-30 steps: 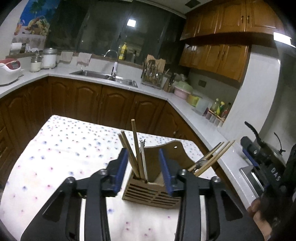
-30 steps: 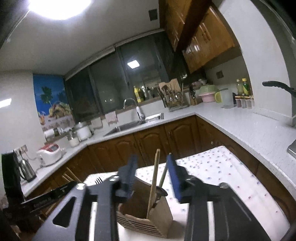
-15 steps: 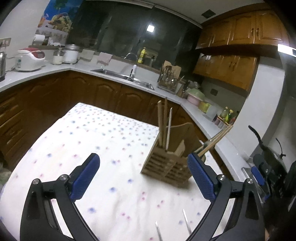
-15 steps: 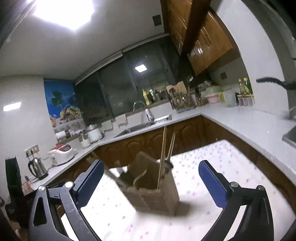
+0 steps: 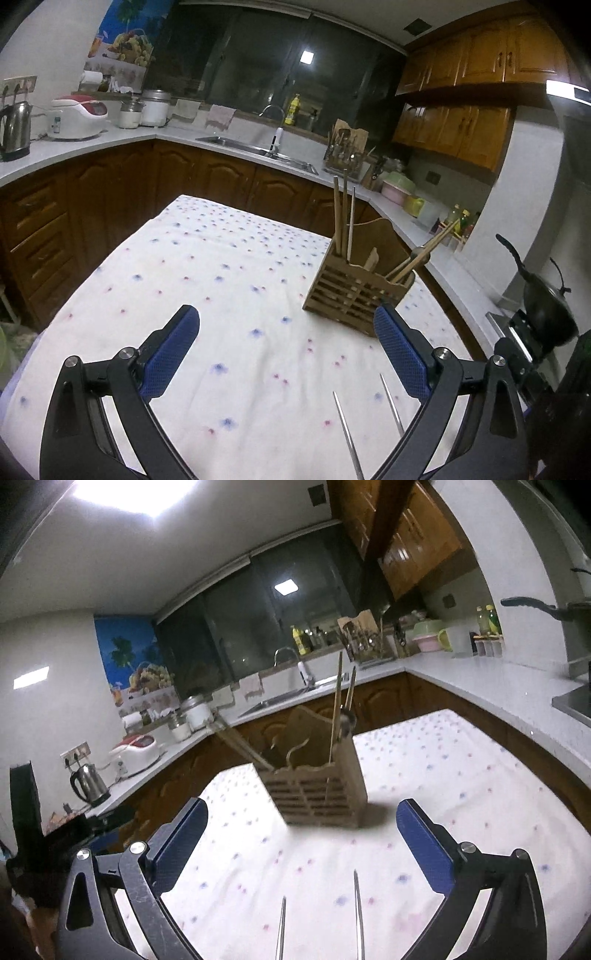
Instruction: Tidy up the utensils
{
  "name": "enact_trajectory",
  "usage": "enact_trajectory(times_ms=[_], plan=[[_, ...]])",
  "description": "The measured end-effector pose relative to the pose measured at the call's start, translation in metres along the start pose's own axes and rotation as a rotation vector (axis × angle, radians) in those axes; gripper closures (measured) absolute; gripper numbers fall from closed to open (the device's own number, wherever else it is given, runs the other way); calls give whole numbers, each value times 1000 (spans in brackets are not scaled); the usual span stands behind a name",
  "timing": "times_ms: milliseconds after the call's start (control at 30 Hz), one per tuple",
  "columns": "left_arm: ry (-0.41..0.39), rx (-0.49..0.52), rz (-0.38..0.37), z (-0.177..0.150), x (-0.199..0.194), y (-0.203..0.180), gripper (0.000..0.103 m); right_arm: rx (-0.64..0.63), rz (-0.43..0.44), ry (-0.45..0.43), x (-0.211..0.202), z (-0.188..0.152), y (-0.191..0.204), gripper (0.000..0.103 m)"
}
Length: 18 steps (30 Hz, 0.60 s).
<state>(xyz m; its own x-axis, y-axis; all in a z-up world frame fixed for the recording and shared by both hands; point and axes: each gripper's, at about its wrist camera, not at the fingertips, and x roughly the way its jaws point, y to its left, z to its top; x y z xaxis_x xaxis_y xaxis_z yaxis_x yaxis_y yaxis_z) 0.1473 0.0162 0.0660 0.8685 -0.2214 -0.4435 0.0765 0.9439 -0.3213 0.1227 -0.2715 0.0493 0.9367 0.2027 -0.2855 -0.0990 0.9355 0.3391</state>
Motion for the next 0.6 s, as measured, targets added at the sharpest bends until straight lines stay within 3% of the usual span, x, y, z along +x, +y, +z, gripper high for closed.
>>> enact_trajectory(times_ms=[133,333,600], plan=[[-11,26,-3,-3,-13,-3,6,-21,6,-5,-14,-2,9,0],[-65,142,37,-21,-36,-16,0,-69,-11,-70,-44,-2,20,0],[-96,218,84,-61,-51,-17,0,-208,-76,-99,-67,-47,32,0]])
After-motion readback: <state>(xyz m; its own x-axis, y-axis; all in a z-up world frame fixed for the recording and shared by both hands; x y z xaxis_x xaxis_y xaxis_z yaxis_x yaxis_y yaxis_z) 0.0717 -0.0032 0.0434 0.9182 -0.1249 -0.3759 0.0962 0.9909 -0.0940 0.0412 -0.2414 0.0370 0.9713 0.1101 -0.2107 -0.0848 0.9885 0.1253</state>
